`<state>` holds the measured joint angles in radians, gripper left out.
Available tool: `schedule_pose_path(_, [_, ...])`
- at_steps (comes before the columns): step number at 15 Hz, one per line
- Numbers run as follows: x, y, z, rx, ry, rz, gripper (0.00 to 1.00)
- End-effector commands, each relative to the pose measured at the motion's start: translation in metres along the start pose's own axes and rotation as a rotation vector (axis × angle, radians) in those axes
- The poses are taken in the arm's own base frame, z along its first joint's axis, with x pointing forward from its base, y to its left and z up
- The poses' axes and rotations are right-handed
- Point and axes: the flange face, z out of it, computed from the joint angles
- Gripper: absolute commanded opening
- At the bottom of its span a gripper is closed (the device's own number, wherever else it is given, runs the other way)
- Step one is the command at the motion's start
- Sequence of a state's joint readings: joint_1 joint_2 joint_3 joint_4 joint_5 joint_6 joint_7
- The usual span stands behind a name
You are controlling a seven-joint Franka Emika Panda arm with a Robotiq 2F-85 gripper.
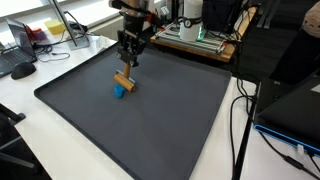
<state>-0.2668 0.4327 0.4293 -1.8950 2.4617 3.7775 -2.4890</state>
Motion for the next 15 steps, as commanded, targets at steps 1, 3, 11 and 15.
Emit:
schedule_pose_path(1, [-0.005, 0.003, 0.002, 0.028, -0.087, 0.022, 0.22])
schedule_pose_path(3, [-0.005, 0.006, 0.0, 0.052, -0.111, 0.043, 0.22])
schedule_pose_path(11, [0.004, 0.029, -0.006, 0.094, -0.243, 0.089, 0.22])
schedule_pose_path(15, [-0.001, 0.031, 0.003, 0.092, -0.346, 0.087, 0.22])
